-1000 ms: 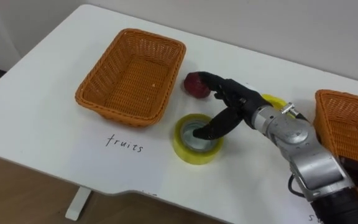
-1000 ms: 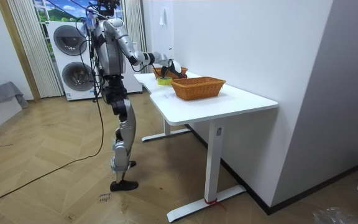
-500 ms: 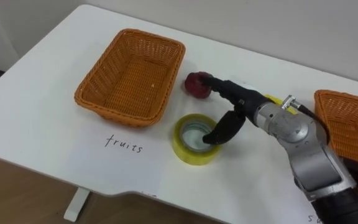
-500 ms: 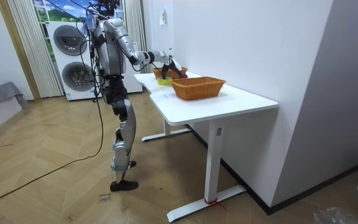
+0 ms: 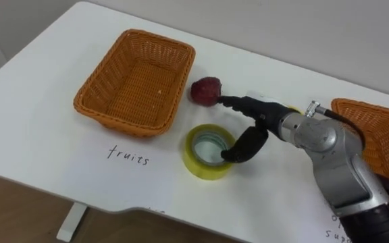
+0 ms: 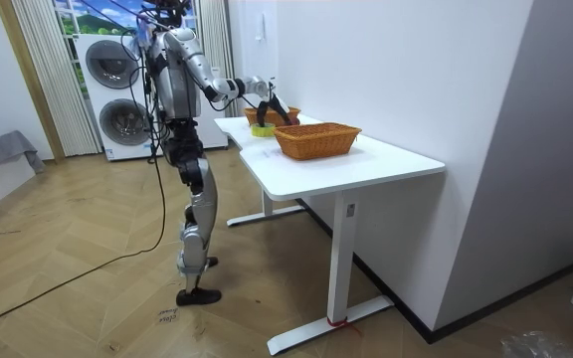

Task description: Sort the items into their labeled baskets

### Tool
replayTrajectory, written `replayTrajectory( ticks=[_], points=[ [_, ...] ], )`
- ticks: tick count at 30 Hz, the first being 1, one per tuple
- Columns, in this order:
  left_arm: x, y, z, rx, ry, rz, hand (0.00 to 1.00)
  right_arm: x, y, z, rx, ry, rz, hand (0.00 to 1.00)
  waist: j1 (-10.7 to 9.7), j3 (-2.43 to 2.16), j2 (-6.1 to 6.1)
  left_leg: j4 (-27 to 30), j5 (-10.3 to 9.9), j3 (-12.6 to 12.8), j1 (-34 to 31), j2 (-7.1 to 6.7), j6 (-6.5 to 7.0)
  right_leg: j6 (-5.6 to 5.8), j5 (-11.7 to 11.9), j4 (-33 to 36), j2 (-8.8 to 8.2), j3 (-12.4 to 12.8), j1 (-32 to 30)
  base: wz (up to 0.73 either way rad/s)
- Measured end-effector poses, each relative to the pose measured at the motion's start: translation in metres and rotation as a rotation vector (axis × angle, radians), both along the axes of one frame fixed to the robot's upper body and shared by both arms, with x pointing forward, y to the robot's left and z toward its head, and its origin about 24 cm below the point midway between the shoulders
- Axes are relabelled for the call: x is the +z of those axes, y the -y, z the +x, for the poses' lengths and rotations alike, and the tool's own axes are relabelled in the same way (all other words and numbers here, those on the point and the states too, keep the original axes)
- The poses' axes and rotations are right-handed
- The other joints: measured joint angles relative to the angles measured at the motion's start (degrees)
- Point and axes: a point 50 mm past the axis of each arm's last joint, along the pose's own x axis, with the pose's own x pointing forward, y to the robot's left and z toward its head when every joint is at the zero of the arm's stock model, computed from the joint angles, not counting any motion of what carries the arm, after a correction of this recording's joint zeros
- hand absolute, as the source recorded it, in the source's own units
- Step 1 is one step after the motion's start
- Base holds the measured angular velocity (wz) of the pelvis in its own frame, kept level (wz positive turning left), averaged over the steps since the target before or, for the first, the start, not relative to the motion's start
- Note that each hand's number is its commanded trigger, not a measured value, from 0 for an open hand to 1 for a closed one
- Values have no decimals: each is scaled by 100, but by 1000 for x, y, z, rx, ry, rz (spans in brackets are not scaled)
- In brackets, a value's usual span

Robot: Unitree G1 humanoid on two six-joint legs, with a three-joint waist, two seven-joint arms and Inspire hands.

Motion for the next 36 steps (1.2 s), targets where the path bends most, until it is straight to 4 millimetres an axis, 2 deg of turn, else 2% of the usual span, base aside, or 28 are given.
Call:
replayTrajectory(
  ticks=[20, 21, 23, 31, 36],
  points=[
    [-1, 0, 0, 8, -6, -5, 0, 3, -2, -5, 54, -96, -3, 0, -18, 9, -2, -28, 1, 1, 0, 1, 1, 0, 0, -6, -1, 6, -29, 0],
    [-1, 0, 0, 8, -6, -6, 0, 3, -2, -5, 54, -96, -3, 56, -17, 9, -2, -28, 1, 1, 0, 1, 1, 0, 0, -7, -1, 8, -29, 0],
    [-1, 0, 1, 7, -4, -9, 0, 2, -2, -6, 61, -107, -5, 100, 18, 14, 4, -36, 0, 16, 15, 3, 1, 0, 0, -10, 3, 47, -29, -6],
    [-2, 0, 1, 7, -16, -10, 0, 2, -1, -6, 51, -125, -42, 100, 114, 20, -1, -69, 1, 2, 31, 9, 0, 0, 0, -11, 8, -11, -23, -1],
    [-2, -2, 0, 7, -25, -5, 0, -3, -5, -9, 71, -165, -67, 100, 121, 46, -32, -81, 2, -39, 24, 7, -1, 0, 0, -11, 9, -59, -27, 3]
  ],
)
